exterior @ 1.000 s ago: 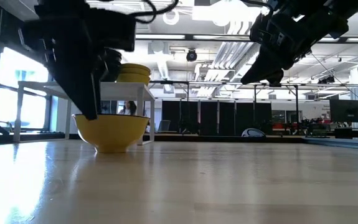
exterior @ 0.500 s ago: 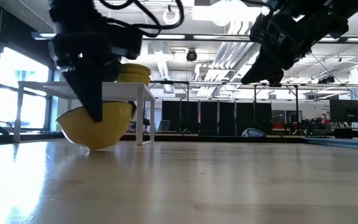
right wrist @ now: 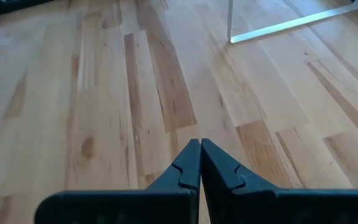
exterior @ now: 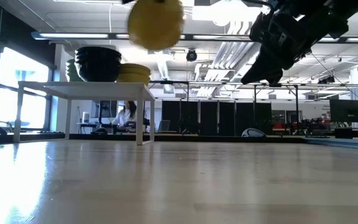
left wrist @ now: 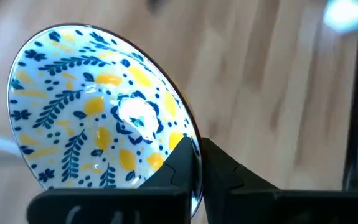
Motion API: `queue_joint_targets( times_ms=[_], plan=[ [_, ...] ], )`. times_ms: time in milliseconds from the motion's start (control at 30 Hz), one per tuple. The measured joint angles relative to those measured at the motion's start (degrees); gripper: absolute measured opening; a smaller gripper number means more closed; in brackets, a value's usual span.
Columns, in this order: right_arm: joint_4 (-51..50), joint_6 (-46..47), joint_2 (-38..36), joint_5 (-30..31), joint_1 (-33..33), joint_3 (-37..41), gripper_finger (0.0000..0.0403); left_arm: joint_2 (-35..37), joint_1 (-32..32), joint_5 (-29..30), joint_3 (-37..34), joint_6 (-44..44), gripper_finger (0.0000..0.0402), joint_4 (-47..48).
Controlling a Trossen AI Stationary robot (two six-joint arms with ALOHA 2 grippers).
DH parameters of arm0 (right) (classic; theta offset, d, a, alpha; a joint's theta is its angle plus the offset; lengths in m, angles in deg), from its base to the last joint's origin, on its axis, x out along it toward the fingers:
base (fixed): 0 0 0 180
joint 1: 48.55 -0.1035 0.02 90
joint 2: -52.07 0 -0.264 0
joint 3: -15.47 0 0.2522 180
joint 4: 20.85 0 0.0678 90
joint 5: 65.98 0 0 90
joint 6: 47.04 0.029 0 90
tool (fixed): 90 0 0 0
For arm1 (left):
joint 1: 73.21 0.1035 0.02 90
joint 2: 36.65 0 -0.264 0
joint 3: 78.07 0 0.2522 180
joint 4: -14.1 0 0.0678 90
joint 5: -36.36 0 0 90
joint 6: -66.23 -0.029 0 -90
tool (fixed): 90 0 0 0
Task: Pick & Place Mini bowls
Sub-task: Stack the yellow patterned bowl on the yellow patterned bowl on the shelf
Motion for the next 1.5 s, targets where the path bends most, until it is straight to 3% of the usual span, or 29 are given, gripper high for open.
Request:
queue_joint_targets(
  times_ms=[233,433,933,1500],
  plan=[
    [0.02,-0.02,-0.02,-0.26,0.0,0.0,0.0,-0.59,10.92,8.09,20.25,-4.05,0.0005,12.67],
    [0.01,0.04,-0.02,-1.18,0.0,0.0,0.0,-4.08,21.88,9.85,29.5,-9.0,0.0004,22.04],
    [0.02,0.16,0.0,-0.98,0.01,0.0,0.0,-9.74,41.32,3.89,31.23,-26.66,0.0003,25.08],
    [0.01,1.27,0.0,0.28,0.0,0.0,0.0,-17.21,46.14,-0.02,31.18,-32.69,0.0003,30.1]
  ],
)
